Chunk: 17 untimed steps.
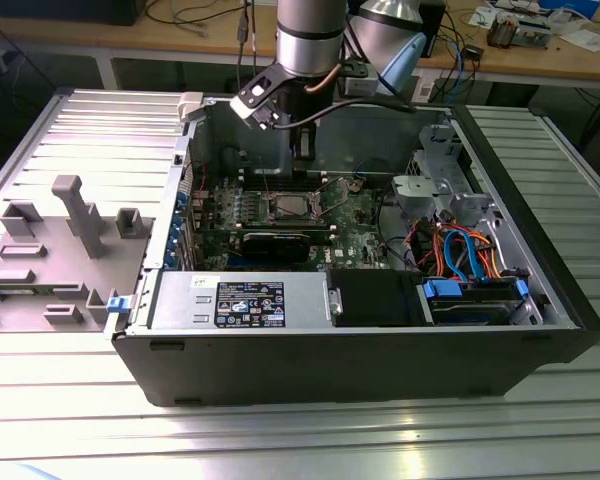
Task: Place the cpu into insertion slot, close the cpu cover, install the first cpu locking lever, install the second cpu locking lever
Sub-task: 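Close the cpu cover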
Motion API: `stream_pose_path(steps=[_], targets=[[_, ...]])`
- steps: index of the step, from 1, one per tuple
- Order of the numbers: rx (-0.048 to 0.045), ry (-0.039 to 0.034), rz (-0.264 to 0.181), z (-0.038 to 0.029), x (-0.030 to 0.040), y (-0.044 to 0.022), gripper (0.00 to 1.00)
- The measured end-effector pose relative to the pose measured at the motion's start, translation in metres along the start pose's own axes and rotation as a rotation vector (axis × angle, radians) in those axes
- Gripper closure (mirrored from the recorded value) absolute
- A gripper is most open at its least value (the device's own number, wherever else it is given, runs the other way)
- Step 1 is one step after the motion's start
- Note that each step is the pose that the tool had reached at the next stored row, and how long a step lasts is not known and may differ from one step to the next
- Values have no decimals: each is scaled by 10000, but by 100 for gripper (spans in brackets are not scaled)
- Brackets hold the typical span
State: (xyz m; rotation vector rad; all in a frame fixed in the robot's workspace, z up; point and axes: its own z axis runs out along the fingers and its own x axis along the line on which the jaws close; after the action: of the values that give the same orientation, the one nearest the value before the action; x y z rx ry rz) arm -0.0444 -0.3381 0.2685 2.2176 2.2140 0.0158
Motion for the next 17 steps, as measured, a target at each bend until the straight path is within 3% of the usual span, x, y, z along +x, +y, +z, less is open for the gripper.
stream_pose_path(steps=[2,6,17], targets=[[0,0,0,-17,0,0,89],[0,0,-1,-21,0,146,89],[0,0,0,-19,0,237,89]])
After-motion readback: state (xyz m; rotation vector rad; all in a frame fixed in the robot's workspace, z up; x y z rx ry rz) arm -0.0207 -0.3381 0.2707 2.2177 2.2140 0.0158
